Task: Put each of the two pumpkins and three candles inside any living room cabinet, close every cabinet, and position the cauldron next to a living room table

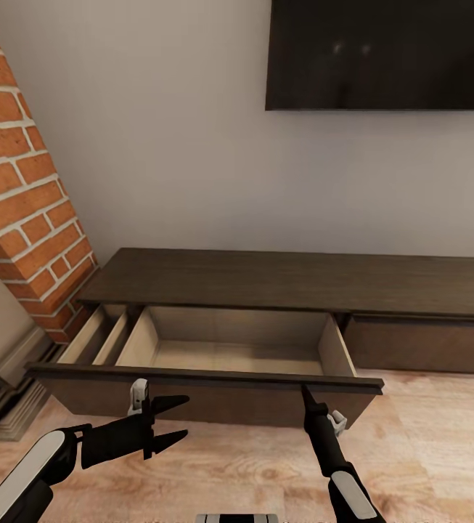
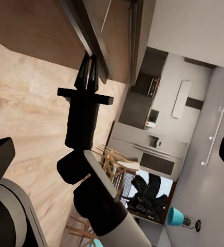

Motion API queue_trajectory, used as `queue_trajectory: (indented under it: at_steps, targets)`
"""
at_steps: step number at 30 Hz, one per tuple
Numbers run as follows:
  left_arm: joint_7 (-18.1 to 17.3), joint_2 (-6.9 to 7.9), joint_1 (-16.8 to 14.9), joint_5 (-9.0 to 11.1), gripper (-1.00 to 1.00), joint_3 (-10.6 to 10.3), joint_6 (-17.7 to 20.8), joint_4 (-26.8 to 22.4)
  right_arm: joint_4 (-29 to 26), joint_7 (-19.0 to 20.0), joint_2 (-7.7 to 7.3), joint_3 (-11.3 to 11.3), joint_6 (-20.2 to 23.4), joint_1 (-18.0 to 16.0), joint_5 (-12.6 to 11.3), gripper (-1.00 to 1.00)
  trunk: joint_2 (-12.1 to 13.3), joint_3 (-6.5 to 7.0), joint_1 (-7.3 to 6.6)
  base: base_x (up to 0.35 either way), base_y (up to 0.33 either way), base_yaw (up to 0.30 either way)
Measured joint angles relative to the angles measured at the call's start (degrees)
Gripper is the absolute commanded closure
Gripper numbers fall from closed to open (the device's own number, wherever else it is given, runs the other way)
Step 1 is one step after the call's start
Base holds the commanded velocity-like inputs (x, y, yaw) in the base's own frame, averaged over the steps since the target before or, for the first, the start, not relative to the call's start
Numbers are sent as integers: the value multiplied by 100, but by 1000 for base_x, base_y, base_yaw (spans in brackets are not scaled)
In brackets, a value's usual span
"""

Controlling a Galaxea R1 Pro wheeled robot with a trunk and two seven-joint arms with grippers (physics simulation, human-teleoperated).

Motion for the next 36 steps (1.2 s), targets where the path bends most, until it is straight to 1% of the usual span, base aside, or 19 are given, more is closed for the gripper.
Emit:
queue_trajectory:
  at_steps: [12, 24, 29, 36]
  targets:
    - [0, 0, -1, 0, -100, -2, 0, 0, 2, 5, -1, 4, 1, 1, -1, 100, 0, 0, 0, -61, 0, 0]
    - [-1, 0, -1, 0, -100, -5, 0, 0, -3, -8, -1, 9, 1, 0, -9, 100, 0, 0, -1, -5, 0, 0]
    - [-2, 0, -3, 0, -100, -5, 0, 0, -3, -16, -1, 16, 2, -2, -15, 100, 0, 0, 0, -98, 0, 0]
    - [-1, 0, 0, 0, -100, -6, 0, 0, -6, -16, -1, 17, 2, 0, -17, 100, 0, 0, -1, -13, 0, 0]
